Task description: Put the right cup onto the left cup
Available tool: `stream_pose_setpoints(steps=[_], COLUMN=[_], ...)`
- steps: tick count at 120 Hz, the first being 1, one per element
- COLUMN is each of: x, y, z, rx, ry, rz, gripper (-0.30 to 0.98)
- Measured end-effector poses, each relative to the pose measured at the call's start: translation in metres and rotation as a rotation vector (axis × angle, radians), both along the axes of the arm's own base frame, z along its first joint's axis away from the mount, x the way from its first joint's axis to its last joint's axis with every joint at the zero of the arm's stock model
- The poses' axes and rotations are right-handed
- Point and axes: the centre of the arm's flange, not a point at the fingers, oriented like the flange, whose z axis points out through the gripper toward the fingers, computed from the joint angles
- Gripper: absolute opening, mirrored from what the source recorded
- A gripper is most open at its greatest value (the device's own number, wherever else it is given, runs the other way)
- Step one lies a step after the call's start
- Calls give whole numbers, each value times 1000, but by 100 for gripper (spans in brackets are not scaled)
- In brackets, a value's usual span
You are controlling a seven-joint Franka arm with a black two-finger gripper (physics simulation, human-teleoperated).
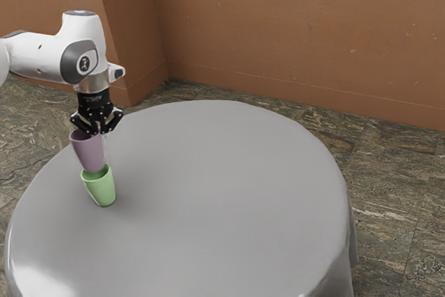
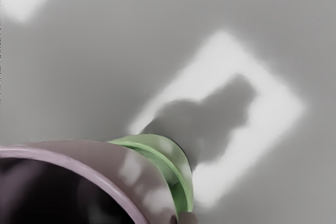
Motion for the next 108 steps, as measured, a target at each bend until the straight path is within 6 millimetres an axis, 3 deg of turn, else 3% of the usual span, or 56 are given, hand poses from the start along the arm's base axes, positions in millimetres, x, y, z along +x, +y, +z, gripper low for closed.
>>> stream_pose_setpoints(steps=[80, 108], x=[-11, -10], y=[-5, -4], z=[-5, -5], rx=[-10, -13], ry=[10, 1], rz=[6, 4], gripper=[-10, 36])
